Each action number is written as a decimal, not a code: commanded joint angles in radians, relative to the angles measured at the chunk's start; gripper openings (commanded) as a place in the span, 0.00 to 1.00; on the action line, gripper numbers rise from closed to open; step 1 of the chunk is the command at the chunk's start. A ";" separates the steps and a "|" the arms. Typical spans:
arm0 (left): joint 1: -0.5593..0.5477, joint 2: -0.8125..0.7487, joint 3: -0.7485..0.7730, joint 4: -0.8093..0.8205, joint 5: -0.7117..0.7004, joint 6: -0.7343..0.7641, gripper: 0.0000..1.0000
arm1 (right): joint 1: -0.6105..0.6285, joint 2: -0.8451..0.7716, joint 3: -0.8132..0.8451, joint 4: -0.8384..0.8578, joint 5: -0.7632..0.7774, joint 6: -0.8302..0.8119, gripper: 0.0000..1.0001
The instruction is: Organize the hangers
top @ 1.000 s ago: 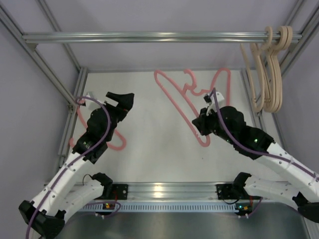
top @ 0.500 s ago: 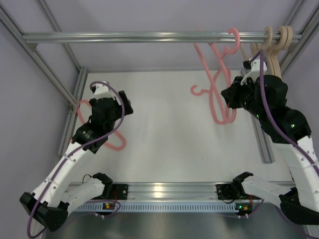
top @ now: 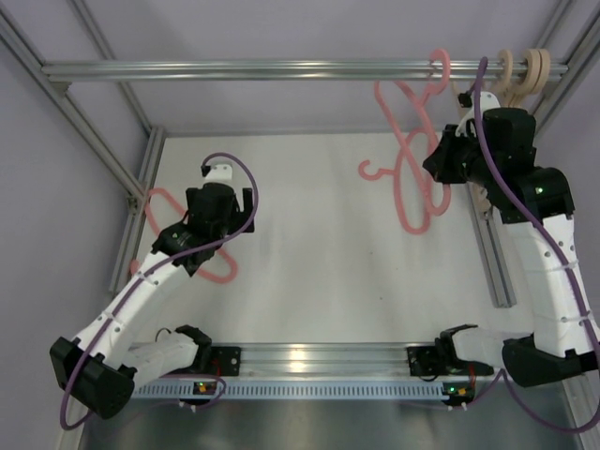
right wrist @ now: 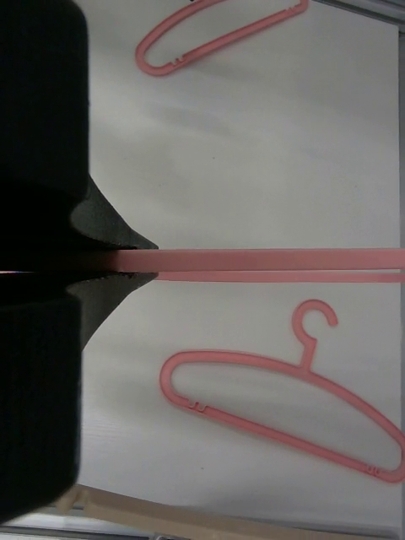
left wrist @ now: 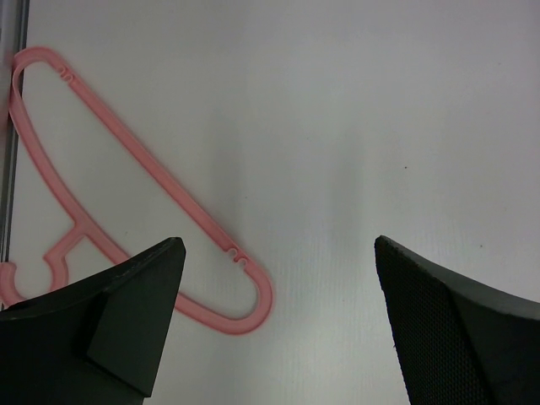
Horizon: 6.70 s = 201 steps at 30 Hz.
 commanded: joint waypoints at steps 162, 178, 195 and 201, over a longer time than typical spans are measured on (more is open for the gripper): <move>0.170 0.096 -0.181 0.303 0.425 -0.436 0.98 | 0.557 0.337 -0.840 1.094 -0.148 0.302 0.00; 0.168 0.198 -0.238 0.379 0.337 -0.541 0.76 | 0.585 0.300 -0.886 1.202 -0.183 0.337 0.00; 0.154 0.081 -0.253 0.395 0.368 -0.670 0.00 | 0.645 0.315 -0.885 1.210 -0.115 0.284 0.11; 0.153 0.026 -0.269 0.395 0.350 -0.700 0.00 | 0.735 0.302 -0.819 1.108 0.135 0.184 0.52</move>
